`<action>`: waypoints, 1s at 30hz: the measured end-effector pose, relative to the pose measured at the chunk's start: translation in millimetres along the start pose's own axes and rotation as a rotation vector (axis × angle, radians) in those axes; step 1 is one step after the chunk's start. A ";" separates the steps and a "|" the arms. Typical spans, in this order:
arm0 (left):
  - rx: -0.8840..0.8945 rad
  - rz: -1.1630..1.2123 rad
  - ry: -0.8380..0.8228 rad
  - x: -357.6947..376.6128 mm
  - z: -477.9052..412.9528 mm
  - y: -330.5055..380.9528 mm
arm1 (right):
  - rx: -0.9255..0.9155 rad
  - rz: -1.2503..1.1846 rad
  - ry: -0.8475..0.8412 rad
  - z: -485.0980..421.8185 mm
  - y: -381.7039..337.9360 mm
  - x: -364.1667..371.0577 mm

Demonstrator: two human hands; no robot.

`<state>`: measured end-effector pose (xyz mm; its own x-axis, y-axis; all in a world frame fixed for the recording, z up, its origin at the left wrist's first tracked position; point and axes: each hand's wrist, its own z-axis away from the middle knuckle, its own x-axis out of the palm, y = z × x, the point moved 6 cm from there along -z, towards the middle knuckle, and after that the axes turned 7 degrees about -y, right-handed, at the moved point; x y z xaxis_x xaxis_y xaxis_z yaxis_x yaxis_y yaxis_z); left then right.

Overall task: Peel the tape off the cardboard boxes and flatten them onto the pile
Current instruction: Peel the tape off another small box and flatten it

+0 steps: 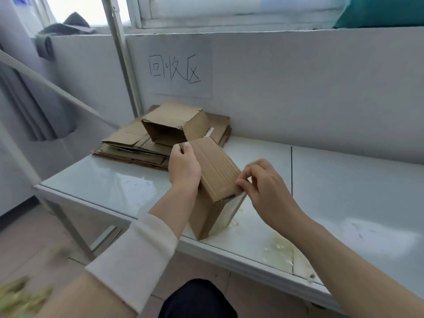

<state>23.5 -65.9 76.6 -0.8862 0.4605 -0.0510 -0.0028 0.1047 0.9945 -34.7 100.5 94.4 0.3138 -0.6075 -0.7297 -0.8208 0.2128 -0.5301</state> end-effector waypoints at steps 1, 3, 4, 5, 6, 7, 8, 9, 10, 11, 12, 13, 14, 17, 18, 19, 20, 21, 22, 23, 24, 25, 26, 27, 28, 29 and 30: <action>-0.023 -0.001 0.000 -2.8 -4.6 -5.6 | -0.010 -0.012 -0.009 -2.6 -1.5 4.5; -0.062 0.011 0.003 -6.7 -12.6 -13.8 | -0.037 -0.014 -0.013 -7.8 -4.4 10.2; -0.077 0.015 0.000 -7.6 -16.1 -16.6 | -0.048 -0.011 -0.016 -9.8 -5.6 11.9; -0.088 0.014 -0.004 -8.1 -19.3 -19.2 | -0.050 -0.009 -0.024 -11.3 -7.0 13.2; -0.095 0.007 -0.008 -8.3 -21.8 -20.7 | -0.049 -0.010 -0.037 -12.6 -7.9 14.1; -0.099 -0.004 -0.012 -8.3 -23.5 -21.4 | -0.041 -0.015 -0.053 -14.0 -8.3 14.9; -0.104 -0.011 -0.015 -8.4 -24.8 -22.3 | -0.026 -0.022 -0.077 -16.0 -7.9 16.1; -0.107 -0.014 -0.018 -8.5 -26.5 -23.6 | -0.004 -0.034 -0.107 -17.9 -7.6 16.8; -0.111 -0.015 -0.021 -8.4 -27.8 -24.3 | 0.021 -0.054 -0.133 -20.2 -7.2 16.9; -0.117 -0.021 -0.023 -8.7 -29.1 -25.5 | 0.040 -0.085 -0.157 -22.2 -7.7 16.2; -0.122 -0.024 -0.026 -8.9 -30.2 -26.4 | 0.050 -0.122 -0.177 -24.3 -9.3 15.2; -0.127 -0.025 -0.033 -8.8 -31.0 -27.4 | 0.047 -0.137 -0.193 -26.4 -10.5 14.6; -0.128 -0.026 -0.043 -8.5 -32.0 -28.5 | 0.032 -0.110 -0.209 -29.4 -12.5 14.9; -0.118 -0.054 -0.058 -7.5 -33.4 -29.7 | -0.041 0.084 -0.186 -38.6 -20.8 17.4; -0.117 -0.062 -0.062 -7.2 -34.7 -29.7 | -0.062 0.107 -0.155 -40.3 -22.7 17.2; -0.121 -0.068 -0.067 -6.9 -36.1 -29.8 | -0.081 0.097 -0.131 -40.2 -23.4 17.6; -0.125 -0.077 -0.071 -7.4 -37.7 -29.9 | -0.099 0.050 -0.107 -38.2 -22.9 17.4; -0.130 -0.086 -0.071 -8.7 -38.9 -29.8 | -0.117 -0.023 -0.075 -34.0 -20.7 16.3; -0.133 -0.095 -0.075 -9.9 -39.5 -28.9 | -0.134 -0.096 -0.033 -27.9 -17.1 14.1; -0.140 -0.102 -0.079 -10.2 -39.5 -28.1 | -0.143 -0.159 0.014 -20.1 -11.9 11.8; -0.150 -0.115 -0.078 -10.0 -39.2 -28.1 | -0.139 -0.214 0.055 -11.3 -6.1 10.5; -0.165 -0.145 -0.077 -9.0 -38.4 -28.8 | -0.117 -0.271 0.084 -2.5 0.5 11.2; -0.174 -0.191 -0.074 -7.9 -37.5 -28.8 | -0.082 -0.339 0.097 5.5 5.4 13.2; -0.150 -0.240 -0.054 -8.0 -36.7 -25.7 | -0.040 -0.416 0.100 11.8 9.0 17.0; -0.080 -0.286 -0.034 -9.0 -35.3 -18.4 | -0.002 -0.494 0.100 16.5 10.9 21.1; 0.058 -0.337 -0.029 -10.2 -33.1 -6.5 | 0.034 -0.564 0.105 18.7 12.5 25.4; 0.267 -0.419 -0.076 -7.9 -29.5 9.2 | 0.067 -0.621 0.118 19.0 13.1 29.1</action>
<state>16.7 -94.6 88.8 -0.7982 0.3921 -0.4574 -0.2238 0.5120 0.8293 -27.3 100.2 58.0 0.6638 -0.7126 -0.2269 -0.4700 -0.1616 -0.8677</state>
